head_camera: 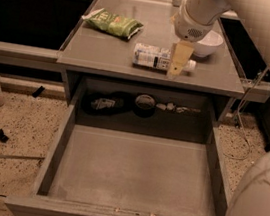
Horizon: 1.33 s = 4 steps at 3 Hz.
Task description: Place blue plastic bottle into top drawer
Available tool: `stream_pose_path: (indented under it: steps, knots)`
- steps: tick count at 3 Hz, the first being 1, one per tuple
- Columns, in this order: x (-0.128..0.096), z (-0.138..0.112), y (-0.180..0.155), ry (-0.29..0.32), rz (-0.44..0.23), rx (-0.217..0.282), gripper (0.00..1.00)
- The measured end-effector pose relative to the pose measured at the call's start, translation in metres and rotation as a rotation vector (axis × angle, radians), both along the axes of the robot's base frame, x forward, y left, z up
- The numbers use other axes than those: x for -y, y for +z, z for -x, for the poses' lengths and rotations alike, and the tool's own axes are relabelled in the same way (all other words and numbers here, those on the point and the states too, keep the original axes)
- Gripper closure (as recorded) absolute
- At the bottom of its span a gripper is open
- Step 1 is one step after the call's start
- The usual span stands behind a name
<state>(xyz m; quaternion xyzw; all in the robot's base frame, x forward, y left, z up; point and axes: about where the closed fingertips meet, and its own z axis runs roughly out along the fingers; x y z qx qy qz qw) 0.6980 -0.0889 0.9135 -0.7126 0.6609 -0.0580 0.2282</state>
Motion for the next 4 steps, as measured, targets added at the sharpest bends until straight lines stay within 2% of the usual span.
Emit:
stream_pose_path:
  steps: [1,2,3,4]
  knots:
    - [-0.021,-0.018,-0.005,0.041,-0.022,0.014,0.00]
    - [-0.038,-0.036,-0.016,0.079,-0.056,0.006,0.00]
    - [-0.040,-0.053,-0.034,0.080,-0.115,-0.028,0.00]
    - [-0.030,-0.069,-0.053,0.039,-0.155,-0.067,0.00]
